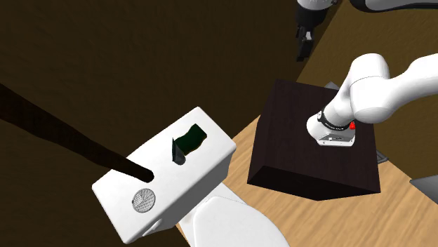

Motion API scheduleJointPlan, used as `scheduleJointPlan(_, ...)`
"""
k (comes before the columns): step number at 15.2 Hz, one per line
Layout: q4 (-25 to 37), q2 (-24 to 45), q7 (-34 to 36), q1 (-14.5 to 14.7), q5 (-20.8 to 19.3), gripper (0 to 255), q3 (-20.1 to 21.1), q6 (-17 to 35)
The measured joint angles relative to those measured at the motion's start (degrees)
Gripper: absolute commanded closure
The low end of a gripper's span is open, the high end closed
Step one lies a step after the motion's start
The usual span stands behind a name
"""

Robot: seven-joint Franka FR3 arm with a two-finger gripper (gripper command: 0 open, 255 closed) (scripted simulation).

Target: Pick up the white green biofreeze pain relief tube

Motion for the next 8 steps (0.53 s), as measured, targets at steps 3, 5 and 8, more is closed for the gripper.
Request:
scheduleJointPlan(3,0.9,2.6,-1.8,0.7,-0.3,0,-0.5,1.8)
scheduleJointPlan(5,2.5,6.4,-4.3,1.9,-0.6,0,-0.9,4.1)
scheduleJointPlan(8,5.7,13.0,-8.0,3.8,-0.6,0,-1.1,7.5)
